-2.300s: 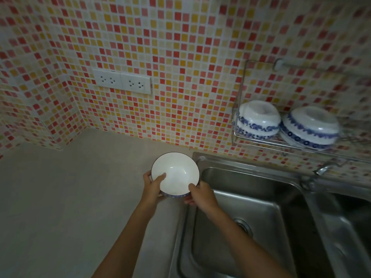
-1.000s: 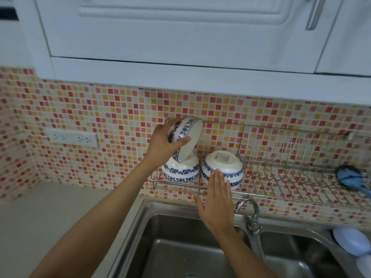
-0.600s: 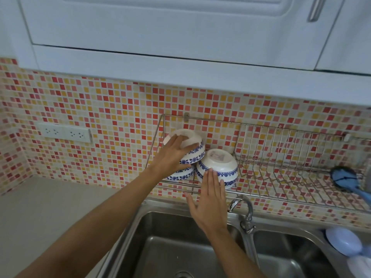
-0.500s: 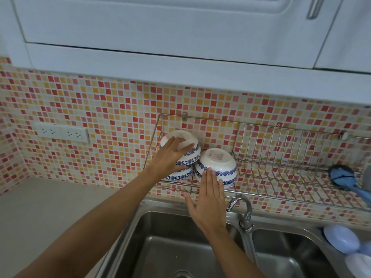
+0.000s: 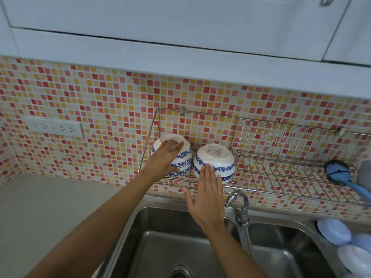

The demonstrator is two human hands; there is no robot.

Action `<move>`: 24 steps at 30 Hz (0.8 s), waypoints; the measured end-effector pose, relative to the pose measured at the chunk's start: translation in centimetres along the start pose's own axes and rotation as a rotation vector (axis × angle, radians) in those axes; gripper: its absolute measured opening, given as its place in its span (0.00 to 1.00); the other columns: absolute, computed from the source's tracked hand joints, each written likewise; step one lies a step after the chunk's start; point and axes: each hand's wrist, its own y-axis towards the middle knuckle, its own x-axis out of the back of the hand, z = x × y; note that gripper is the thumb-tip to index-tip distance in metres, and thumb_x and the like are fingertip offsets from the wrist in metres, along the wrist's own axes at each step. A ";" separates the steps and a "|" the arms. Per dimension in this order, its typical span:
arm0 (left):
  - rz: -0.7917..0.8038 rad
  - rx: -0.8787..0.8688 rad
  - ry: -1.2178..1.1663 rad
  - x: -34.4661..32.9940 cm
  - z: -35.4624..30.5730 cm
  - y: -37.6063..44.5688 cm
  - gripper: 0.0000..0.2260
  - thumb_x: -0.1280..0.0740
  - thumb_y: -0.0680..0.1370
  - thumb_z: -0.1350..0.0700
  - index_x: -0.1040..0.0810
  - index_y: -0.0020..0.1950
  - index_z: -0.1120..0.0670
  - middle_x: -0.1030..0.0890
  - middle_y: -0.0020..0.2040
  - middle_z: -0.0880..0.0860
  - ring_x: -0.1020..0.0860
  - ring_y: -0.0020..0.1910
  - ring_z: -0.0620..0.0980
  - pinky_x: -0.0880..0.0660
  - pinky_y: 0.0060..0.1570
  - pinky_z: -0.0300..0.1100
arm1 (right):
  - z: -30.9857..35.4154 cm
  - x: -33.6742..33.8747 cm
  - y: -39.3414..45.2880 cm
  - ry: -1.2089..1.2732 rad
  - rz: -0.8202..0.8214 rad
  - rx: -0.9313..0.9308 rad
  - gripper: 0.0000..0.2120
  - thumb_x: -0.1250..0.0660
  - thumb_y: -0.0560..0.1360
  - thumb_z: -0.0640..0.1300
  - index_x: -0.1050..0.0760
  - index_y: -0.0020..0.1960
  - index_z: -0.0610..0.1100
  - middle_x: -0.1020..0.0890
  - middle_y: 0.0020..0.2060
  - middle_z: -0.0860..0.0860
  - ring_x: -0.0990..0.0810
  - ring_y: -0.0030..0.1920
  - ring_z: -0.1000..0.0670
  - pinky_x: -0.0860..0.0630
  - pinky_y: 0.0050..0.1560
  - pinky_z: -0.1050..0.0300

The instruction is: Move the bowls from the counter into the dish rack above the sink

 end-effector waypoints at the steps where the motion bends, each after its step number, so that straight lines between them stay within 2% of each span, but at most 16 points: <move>1: 0.000 0.002 -0.010 -0.1 0.0 -0.1 0.42 0.26 0.70 0.48 0.45 0.77 0.54 0.39 0.72 0.59 0.40 0.71 0.59 0.25 0.60 0.53 | 0.0 0.0 0.0 -0.001 -0.001 -0.002 0.37 0.53 0.79 0.64 0.48 0.78 0.40 0.45 0.77 0.44 0.50 0.78 0.46 0.53 0.75 0.46; 10: -0.024 0.022 -0.064 -0.1 0.0 -1.1 0.38 0.27 0.71 0.51 0.42 0.76 0.49 0.40 0.75 0.56 0.42 0.73 0.58 0.31 0.66 0.55 | 0.2 0.3 0.0 0.020 -0.004 0.002 0.35 0.53 0.79 0.65 0.43 0.77 0.43 0.44 0.78 0.45 0.49 0.78 0.46 0.54 0.77 0.47; 14: -0.016 0.028 -0.078 0.1 -0.2 -1.6 0.37 0.27 0.72 0.52 0.42 0.76 0.49 0.40 0.75 0.55 0.42 0.73 0.57 0.34 0.68 0.54 | 0.1 0.7 -0.5 0.008 0.003 0.018 0.32 0.48 0.78 0.64 0.36 0.74 0.45 0.35 0.74 0.45 0.39 0.75 0.44 0.49 0.75 0.45; 17: -0.018 0.027 -0.095 0.3 -0.3 -2.0 0.36 0.27 0.72 0.52 0.41 0.76 0.49 0.39 0.75 0.56 0.41 0.73 0.57 0.34 0.68 0.54 | -0.1 0.9 -1.0 -0.002 0.018 0.050 0.32 0.47 0.77 0.63 0.37 0.74 0.45 0.30 0.71 0.45 0.34 0.72 0.44 0.47 0.75 0.45; 24: -0.032 0.001 -0.109 0.4 -1.0 -2.7 0.30 0.30 0.75 0.55 0.37 0.74 0.50 0.36 0.74 0.55 0.39 0.73 0.56 0.34 0.68 0.52 | -0.1 1.3 -1.1 0.004 0.066 0.066 0.35 0.48 0.75 0.67 0.37 0.74 0.46 0.31 0.72 0.45 0.36 0.73 0.43 0.50 0.75 0.43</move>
